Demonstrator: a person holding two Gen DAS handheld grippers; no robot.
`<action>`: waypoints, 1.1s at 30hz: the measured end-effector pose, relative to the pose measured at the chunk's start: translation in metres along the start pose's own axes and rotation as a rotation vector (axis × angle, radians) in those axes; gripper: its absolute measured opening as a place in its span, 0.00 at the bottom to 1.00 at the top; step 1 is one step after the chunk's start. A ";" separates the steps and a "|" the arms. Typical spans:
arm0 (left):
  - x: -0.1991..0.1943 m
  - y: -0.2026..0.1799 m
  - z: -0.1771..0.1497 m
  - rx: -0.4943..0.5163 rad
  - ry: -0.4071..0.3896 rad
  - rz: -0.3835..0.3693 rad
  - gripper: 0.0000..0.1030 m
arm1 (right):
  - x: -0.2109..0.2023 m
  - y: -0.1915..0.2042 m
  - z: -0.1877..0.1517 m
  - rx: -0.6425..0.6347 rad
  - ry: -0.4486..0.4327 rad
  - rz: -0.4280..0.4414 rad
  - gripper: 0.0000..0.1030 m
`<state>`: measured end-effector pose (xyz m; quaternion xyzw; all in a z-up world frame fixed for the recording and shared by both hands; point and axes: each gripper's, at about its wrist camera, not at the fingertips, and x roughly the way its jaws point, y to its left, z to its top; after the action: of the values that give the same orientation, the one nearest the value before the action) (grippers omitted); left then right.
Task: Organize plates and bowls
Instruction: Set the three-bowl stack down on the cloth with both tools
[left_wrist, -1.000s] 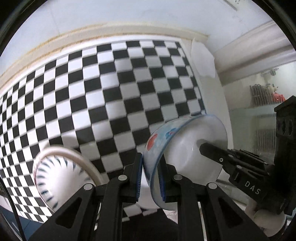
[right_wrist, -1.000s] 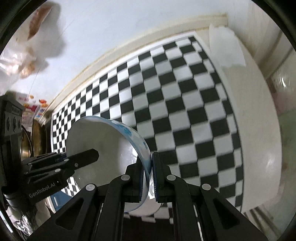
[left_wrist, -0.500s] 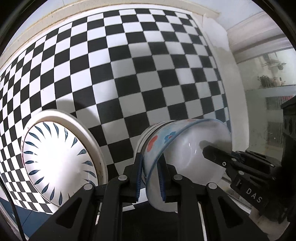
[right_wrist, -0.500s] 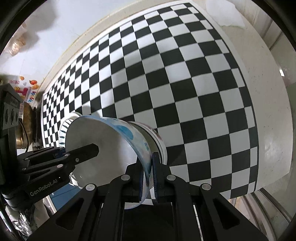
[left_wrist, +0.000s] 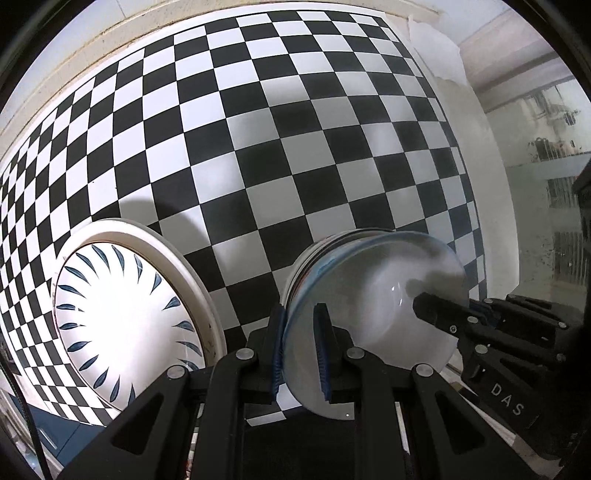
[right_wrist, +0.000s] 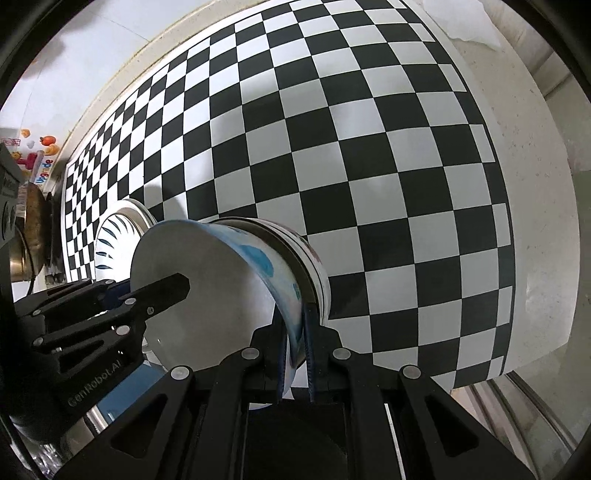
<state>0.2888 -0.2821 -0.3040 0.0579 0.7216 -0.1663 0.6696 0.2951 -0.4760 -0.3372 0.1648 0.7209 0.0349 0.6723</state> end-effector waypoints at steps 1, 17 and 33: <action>0.000 -0.001 0.000 0.000 -0.002 0.004 0.13 | 0.000 0.000 0.000 0.000 0.000 0.001 0.12; -0.001 -0.001 -0.010 -0.006 -0.006 0.021 0.13 | -0.001 0.001 0.002 0.012 0.003 -0.004 0.12; -0.003 0.001 -0.018 -0.021 -0.017 0.017 0.13 | -0.008 -0.008 -0.004 0.052 -0.023 0.021 0.14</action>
<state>0.2725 -0.2750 -0.3003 0.0555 0.7171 -0.1534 0.6776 0.2901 -0.4850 -0.3310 0.1901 0.7120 0.0212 0.6756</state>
